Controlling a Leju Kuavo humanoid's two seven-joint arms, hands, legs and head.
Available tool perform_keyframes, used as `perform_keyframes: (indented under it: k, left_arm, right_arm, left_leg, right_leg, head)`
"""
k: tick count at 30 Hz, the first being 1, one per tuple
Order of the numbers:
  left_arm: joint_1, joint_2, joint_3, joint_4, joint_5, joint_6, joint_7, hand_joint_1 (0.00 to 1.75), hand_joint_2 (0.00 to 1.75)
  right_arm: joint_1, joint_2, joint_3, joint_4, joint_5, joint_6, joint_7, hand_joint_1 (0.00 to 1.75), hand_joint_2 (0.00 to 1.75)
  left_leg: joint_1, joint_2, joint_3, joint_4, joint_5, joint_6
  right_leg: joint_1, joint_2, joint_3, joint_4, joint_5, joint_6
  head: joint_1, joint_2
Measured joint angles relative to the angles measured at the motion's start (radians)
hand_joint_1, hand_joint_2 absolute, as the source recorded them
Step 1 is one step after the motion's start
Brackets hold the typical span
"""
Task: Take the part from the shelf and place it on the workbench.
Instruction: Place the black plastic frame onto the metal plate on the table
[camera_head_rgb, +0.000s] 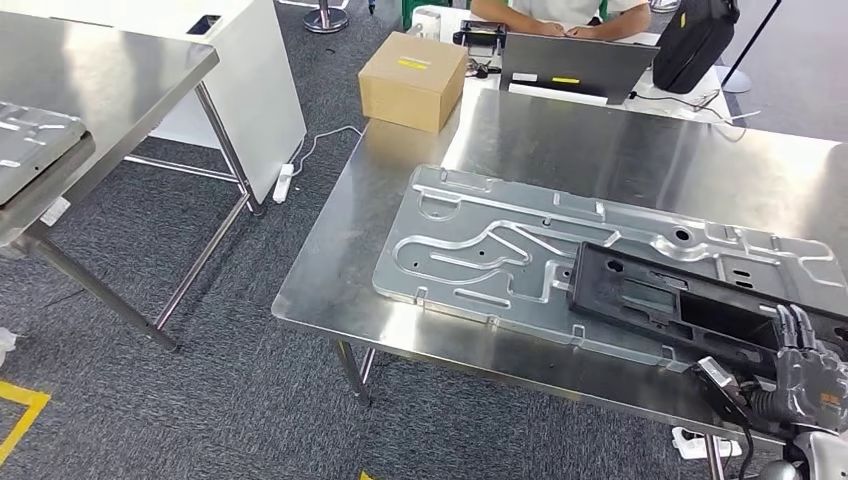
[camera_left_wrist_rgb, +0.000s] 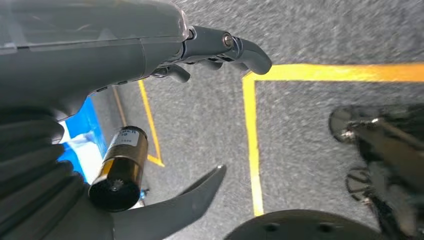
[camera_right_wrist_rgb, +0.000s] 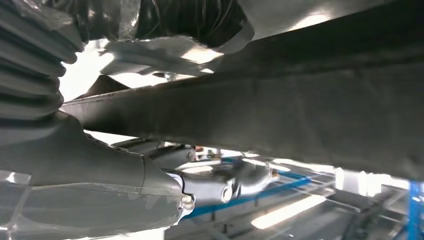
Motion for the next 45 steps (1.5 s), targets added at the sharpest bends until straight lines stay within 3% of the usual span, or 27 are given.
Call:
perform_keyframes:
  k: [2,5,7,16,18,24,35,45]
  left_arm:
    - [-0.002,-0.001,0.000,0.000,0.000,0.000,0.000,0.00,0.00]
    - [0.000,-0.002,0.002,0.000,-0.001,0.000,0.000,0.00,0.00]
    - [0.000,-0.002,0.004,0.000,-0.001,0.000,0.000,0.00,0.00]
    - [0.000,-0.003,0.016,0.000,-0.007,0.001,-0.002,0.00,0.00]
    - [0.000,-0.003,0.018,0.000,-0.008,0.002,-0.003,0.00,0.00]
    - [0.000,-0.005,0.025,0.000,-0.013,0.007,-0.006,0.00,0.00]
    - [0.001,-0.017,0.044,0.000,-0.024,0.022,-0.007,0.00,0.00]
    - [0.001,-0.021,0.050,0.000,-0.025,0.023,-0.006,0.00,0.00]
  right_arm:
    - [-0.022,0.000,0.001,0.044,0.003,-0.006,0.000,0.00,0.00]
    - [-0.041,0.002,0.004,0.091,0.009,-0.009,-0.001,0.00,0.00]
    - [-0.047,0.003,0.009,0.111,0.014,-0.012,0.000,0.00,0.00]
    - [-0.031,0.033,0.039,0.125,0.036,-0.028,0.006,0.00,0.00]
    - [-0.024,0.039,0.046,0.115,0.041,-0.040,0.012,0.00,0.00]
    - [0.044,0.083,0.066,-0.010,0.098,-0.072,0.021,0.00,0.00]
    - [0.241,0.239,0.069,-0.523,0.253,-0.074,-0.021,0.00,0.00]
    - [0.280,0.275,0.069,-0.670,0.263,-0.073,-0.035,0.00,0.00]
  left_leg:
    - [0.001,0.000,0.002,-0.009,0.002,0.002]
    - [0.002,0.001,0.004,-0.012,0.006,0.005]
    - [0.001,0.001,0.004,-0.012,0.007,0.007]
    - [-0.002,0.000,0.002,-0.011,0.006,0.016]
    - [-0.003,0.000,0.002,-0.011,0.005,0.017]
    - [-0.002,-0.002,0.002,-0.012,0.004,0.017]
    - [-0.002,-0.005,0.002,-0.015,0.003,0.013]
    - [-0.001,-0.005,0.002,-0.015,0.003,0.012]
  right_leg:
    - [0.006,0.001,0.003,-0.001,-0.010,-0.008]
    - [0.009,-0.002,0.007,-0.006,-0.009,-0.040]
    - [0.010,-0.003,0.010,-0.010,-0.004,-0.045]
    - [0.005,-0.005,0.012,-0.019,0.009,0.003]
    - [0.005,-0.005,0.012,-0.019,0.008,0.008]
    - [0.005,-0.006,0.010,-0.017,0.005,0.012]
    - [0.006,-0.013,0.005,-0.008,-0.002,0.005]
    - [0.006,-0.013,0.005,-0.008,-0.003,0.003]
  head:
    - [0.001,0.000]
    - [0.001,0.000]
    - [0.001,0.000]
    - [0.001,0.000]
    - [0.001,0.000]
    - [0.001,0.000]
    - [0.001,0.000]
    - [0.001,0.000]
